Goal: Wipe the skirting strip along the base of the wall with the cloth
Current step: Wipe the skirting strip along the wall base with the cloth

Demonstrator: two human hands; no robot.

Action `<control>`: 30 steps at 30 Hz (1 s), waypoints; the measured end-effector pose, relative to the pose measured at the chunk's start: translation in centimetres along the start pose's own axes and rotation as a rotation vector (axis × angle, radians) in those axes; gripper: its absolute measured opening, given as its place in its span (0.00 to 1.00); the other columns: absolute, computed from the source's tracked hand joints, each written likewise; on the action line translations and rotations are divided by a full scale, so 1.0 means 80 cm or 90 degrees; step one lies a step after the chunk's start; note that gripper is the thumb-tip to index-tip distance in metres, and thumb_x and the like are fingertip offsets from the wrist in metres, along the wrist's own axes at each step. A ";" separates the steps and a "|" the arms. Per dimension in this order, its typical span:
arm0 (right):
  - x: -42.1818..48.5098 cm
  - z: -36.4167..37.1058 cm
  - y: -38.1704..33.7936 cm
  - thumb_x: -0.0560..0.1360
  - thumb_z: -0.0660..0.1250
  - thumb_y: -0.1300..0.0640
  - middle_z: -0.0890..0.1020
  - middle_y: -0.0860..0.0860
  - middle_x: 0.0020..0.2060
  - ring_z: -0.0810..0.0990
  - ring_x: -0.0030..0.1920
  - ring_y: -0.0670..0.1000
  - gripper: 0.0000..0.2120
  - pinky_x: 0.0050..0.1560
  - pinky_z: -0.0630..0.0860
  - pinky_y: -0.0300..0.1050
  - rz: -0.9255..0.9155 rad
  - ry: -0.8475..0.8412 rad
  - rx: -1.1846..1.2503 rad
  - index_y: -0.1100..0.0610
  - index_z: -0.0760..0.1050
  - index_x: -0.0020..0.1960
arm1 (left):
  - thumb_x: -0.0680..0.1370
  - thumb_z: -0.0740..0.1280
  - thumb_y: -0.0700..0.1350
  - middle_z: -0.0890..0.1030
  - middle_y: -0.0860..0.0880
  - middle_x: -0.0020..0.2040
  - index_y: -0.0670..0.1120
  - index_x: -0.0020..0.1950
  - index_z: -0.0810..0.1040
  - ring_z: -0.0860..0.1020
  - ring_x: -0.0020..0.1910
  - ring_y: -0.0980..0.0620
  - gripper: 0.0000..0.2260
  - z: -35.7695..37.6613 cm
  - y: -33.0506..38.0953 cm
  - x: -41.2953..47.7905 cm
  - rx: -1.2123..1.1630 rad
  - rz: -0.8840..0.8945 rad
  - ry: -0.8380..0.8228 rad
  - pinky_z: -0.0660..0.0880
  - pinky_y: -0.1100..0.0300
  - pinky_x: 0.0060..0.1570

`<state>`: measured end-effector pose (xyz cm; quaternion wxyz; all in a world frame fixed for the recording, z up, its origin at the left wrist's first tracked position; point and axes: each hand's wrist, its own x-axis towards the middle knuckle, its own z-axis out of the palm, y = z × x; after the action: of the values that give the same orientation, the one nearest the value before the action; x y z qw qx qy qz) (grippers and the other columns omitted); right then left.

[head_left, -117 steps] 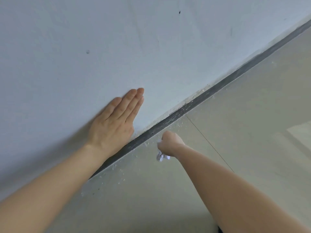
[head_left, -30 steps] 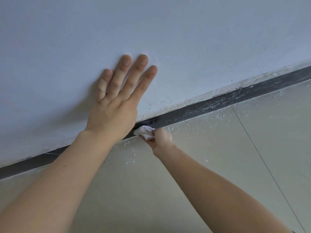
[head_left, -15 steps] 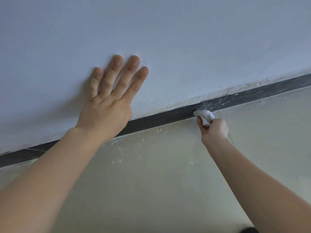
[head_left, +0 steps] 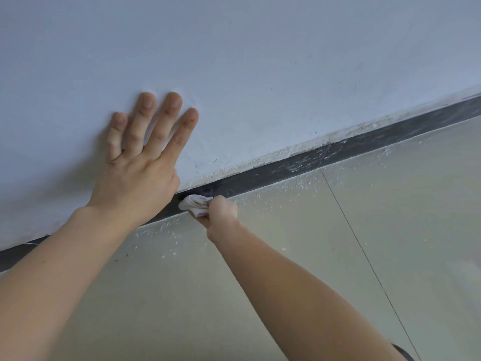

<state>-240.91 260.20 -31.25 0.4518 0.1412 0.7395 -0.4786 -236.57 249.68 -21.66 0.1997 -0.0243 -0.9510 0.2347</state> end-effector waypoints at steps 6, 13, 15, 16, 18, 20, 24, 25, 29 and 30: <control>0.026 -0.074 -0.006 0.78 0.52 0.70 0.71 0.63 0.65 0.78 0.58 0.61 0.21 0.32 0.81 0.42 0.054 -0.022 0.574 0.67 0.62 0.71 | 0.68 0.63 0.36 0.32 0.53 0.76 0.50 0.79 0.41 0.29 0.74 0.51 0.45 -0.004 0.001 0.000 -0.019 0.003 -0.008 0.27 0.53 0.71; 0.010 -0.203 0.008 0.73 0.52 0.76 0.80 0.61 0.39 0.82 0.46 0.57 0.13 0.50 0.82 0.47 -0.037 0.145 0.692 0.72 0.74 0.47 | 0.68 0.61 0.37 0.33 0.53 0.76 0.51 0.79 0.40 0.29 0.74 0.50 0.45 -0.002 0.004 0.001 -0.032 -0.010 -0.003 0.28 0.53 0.71; 0.002 -0.210 0.012 0.75 0.53 0.74 0.80 0.62 0.46 0.81 0.53 0.57 0.11 0.56 0.79 0.47 -0.027 0.183 0.690 0.66 0.72 0.40 | 0.68 0.61 0.37 0.33 0.53 0.77 0.51 0.79 0.40 0.30 0.74 0.50 0.45 0.002 0.007 0.000 -0.029 -0.017 0.002 0.28 0.52 0.71; -0.003 -0.204 0.013 0.76 0.55 0.73 0.79 0.61 0.47 0.80 0.53 0.57 0.10 0.58 0.78 0.48 -0.005 0.175 0.654 0.64 0.70 0.39 | 0.67 0.62 0.37 0.34 0.52 0.77 0.50 0.79 0.40 0.30 0.74 0.49 0.46 0.004 0.008 0.000 -0.028 -0.020 0.007 0.28 0.52 0.71; -0.005 -0.177 0.016 0.77 0.57 0.70 0.78 0.61 0.46 0.80 0.47 0.56 0.07 0.55 0.79 0.47 0.041 0.090 0.573 0.65 0.71 0.41 | 0.67 0.62 0.37 0.34 0.52 0.77 0.50 0.79 0.40 0.31 0.74 0.49 0.46 0.005 0.012 0.001 -0.026 -0.026 0.017 0.28 0.51 0.71; -0.005 -0.143 0.013 0.78 0.56 0.68 0.78 0.62 0.44 0.79 0.38 0.57 0.06 0.44 0.81 0.45 0.084 0.001 0.555 0.66 0.72 0.47 | 0.67 0.62 0.37 0.34 0.52 0.77 0.49 0.79 0.40 0.30 0.74 0.49 0.46 0.004 0.013 0.002 -0.028 -0.026 0.018 0.28 0.51 0.71; -0.001 -0.108 -0.010 0.77 0.55 0.70 0.78 0.61 0.38 0.79 0.35 0.57 0.09 0.50 0.81 0.49 0.089 -0.047 0.520 0.66 0.72 0.52 | 0.67 0.60 0.37 0.35 0.51 0.77 0.48 0.79 0.42 0.32 0.75 0.49 0.44 0.000 0.012 0.000 -0.024 -0.022 0.016 0.29 0.51 0.72; 0.003 -0.113 -0.015 0.77 0.54 0.70 0.78 0.62 0.40 0.79 0.36 0.57 0.11 0.51 0.81 0.49 0.073 -0.026 0.504 0.66 0.72 0.55 | 0.68 0.60 0.37 0.35 0.51 0.77 0.48 0.79 0.43 0.32 0.75 0.49 0.43 0.000 0.012 0.000 -0.023 -0.022 0.016 0.30 0.50 0.72; 0.016 -0.171 -0.029 0.77 0.54 0.71 0.77 0.62 0.43 0.78 0.33 0.57 0.11 0.56 0.79 0.49 0.031 0.125 0.504 0.66 0.70 0.56 | 0.69 0.59 0.37 0.37 0.49 0.78 0.46 0.80 0.46 0.35 0.76 0.48 0.41 0.003 0.020 0.000 -0.015 -0.037 0.045 0.33 0.48 0.73; 0.016 -0.189 -0.031 0.77 0.54 0.71 0.77 0.62 0.42 0.77 0.32 0.57 0.10 0.57 0.79 0.49 0.027 0.166 0.525 0.66 0.71 0.55 | 0.69 0.59 0.37 0.37 0.49 0.78 0.45 0.80 0.48 0.35 0.76 0.47 0.40 0.004 0.025 0.000 -0.023 -0.049 0.055 0.34 0.47 0.73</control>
<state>-251.27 271.32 -28.84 0.2701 0.3845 0.5345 -0.7025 -236.80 251.35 -22.82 0.2489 -0.0015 -0.9458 0.2086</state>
